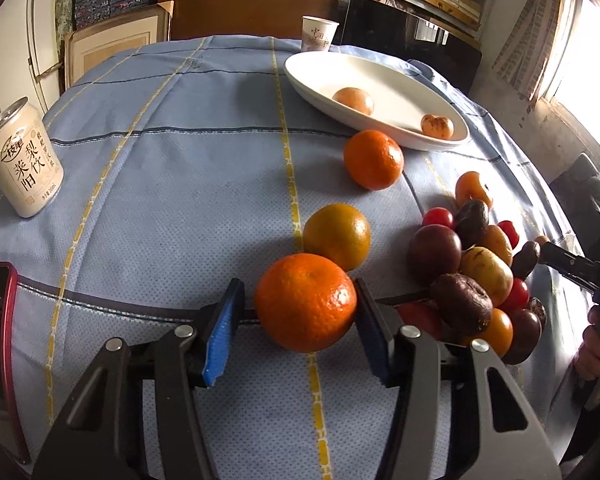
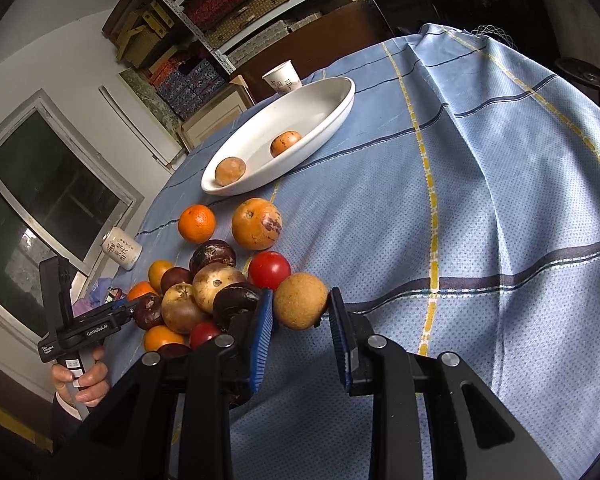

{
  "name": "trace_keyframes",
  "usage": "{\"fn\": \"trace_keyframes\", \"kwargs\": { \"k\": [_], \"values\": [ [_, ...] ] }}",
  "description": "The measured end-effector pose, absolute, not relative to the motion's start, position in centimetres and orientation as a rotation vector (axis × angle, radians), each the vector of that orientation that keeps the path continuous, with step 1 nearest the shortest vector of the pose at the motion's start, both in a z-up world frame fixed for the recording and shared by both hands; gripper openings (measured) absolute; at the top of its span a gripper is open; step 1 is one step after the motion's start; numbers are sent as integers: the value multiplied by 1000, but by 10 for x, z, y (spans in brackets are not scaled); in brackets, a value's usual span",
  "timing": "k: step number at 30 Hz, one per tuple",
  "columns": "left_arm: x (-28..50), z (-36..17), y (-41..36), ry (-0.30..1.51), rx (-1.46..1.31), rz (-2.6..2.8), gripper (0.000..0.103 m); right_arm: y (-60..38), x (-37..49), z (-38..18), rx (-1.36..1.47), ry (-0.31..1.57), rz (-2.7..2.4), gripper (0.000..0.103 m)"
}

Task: Organize fruits
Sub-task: 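Grasp a round brown fruit with the right tool while the left tool grasps an orange, then place the brown fruit and orange on the white plate, opening both tools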

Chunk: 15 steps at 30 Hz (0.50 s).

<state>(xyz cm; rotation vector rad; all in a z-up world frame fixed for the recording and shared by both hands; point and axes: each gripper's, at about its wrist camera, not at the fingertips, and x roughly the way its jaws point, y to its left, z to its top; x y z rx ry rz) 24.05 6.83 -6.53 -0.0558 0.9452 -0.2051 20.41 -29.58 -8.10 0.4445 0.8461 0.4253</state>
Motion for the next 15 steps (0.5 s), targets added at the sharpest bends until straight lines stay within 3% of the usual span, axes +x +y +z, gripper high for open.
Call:
{"fn": "trace_keyframes", "kwargs": {
  "k": [3, 15],
  "values": [
    [239, -65, 67, 942, -60, -222, 46, -296, 204, -81, 446, 848, 423, 29],
    [237, -62, 70, 927, -83, -209, 45, -298, 204, -84, 454, 855, 413, 29]
  ]
}}
